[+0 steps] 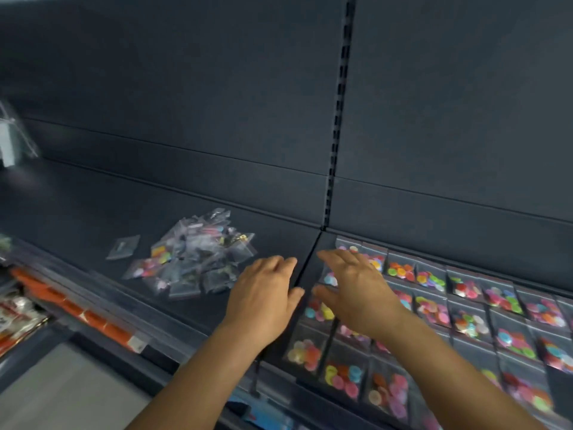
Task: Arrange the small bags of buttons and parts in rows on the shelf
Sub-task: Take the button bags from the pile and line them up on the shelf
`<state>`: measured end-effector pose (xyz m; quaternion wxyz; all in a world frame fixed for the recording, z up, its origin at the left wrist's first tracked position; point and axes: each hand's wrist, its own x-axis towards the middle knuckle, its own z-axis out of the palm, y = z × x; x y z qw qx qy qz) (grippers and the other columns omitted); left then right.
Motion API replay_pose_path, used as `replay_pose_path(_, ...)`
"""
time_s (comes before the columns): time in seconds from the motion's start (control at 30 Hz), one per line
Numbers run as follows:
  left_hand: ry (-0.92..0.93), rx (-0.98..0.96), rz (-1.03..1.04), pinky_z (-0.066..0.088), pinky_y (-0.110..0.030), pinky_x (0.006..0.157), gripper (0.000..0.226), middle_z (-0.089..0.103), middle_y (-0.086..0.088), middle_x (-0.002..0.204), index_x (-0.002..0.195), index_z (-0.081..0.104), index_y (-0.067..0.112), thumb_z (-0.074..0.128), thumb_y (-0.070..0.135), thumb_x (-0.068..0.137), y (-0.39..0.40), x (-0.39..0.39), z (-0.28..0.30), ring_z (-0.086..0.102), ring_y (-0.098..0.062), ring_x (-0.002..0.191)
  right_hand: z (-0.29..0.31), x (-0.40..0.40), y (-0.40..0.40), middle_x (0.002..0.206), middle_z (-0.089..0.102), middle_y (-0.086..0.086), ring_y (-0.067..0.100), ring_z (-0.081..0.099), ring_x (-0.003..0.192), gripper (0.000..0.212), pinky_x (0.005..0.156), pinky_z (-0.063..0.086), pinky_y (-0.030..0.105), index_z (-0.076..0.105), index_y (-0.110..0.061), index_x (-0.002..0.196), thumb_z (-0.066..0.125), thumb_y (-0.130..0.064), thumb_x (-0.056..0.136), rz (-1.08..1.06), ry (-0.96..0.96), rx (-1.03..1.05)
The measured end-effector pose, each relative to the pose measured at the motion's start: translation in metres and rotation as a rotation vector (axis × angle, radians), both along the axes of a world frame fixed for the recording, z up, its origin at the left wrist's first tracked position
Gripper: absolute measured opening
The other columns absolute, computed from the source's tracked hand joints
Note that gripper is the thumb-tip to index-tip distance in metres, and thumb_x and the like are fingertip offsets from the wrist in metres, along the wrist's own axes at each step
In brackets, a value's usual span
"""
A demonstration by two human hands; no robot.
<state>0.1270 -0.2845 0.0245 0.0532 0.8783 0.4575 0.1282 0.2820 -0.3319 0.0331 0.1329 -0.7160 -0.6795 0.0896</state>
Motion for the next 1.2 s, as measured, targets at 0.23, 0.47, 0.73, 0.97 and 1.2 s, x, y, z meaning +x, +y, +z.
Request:
replay_pose_path(0.23,-0.02,-0.015,0.054,0.034,-0.029,0.106,0.052,0.044,0.005,0.141,0.143,0.035,0.023,0.045,0.042,0.095,0.061,-0.096,-0.006,0.038,-0.016,0.13,-0.005,-0.095,0.065,0.15,0.031,-0.007,0.015,0.024,0.139,0.061,0.116,0.021,0.031,0.026,-0.024,0.147,0.047,-0.045,0.094,0.034,0.03,-0.01)
replay_pose_path(0.47,-0.015,-0.052,0.13,0.031,-0.032,0.108,0.052,0.043,0.002,0.143,0.144,0.034,0.023,0.046,0.04,0.096,0.103,-0.168,-0.019,0.035,-0.019,0.134,-0.013,-0.163,0.117,0.149,0.035,-0.004,0.018,0.025,0.139,0.055,0.115,0.023,0.034,0.032,-0.022,0.145,0.049,-0.036,0.095,0.079,0.051,-0.018)
replay_pose_path(0.73,-0.064,-0.116,0.29,0.041,-0.029,0.093,0.039,0.053,0.002,0.122,0.131,0.048,0.026,0.047,0.04,0.095,0.137,-0.217,-0.04,0.042,-0.017,0.118,-0.021,-0.211,0.171,0.14,0.047,0.002,0.021,0.035,0.133,0.049,0.112,0.029,0.031,0.041,-0.021,0.14,0.052,-0.031,0.094,0.15,0.026,0.009)
replay_pose_path(0.97,0.001,-0.058,0.414,0.039,-0.031,0.093,0.043,0.054,-0.003,0.117,0.112,0.059,0.017,0.041,0.051,0.094,0.15,-0.222,-0.051,0.043,-0.02,0.112,-0.032,-0.23,0.212,0.138,0.05,0.0,0.02,0.033,0.134,0.045,0.115,0.025,0.035,0.043,-0.023,0.139,0.043,-0.038,0.096,0.192,-0.08,0.003)
replay_pose_path(1.2,-0.175,-0.183,0.426,0.045,-0.035,0.089,0.029,0.06,-0.007,0.103,0.106,0.065,0.017,0.058,0.04,0.089,0.162,-0.219,-0.054,0.051,-0.024,0.106,-0.033,-0.232,0.233,0.136,0.046,0.004,0.026,0.032,0.129,0.047,0.108,0.025,0.04,0.044,-0.022,0.133,0.047,-0.044,0.092,0.109,-0.258,-0.128)
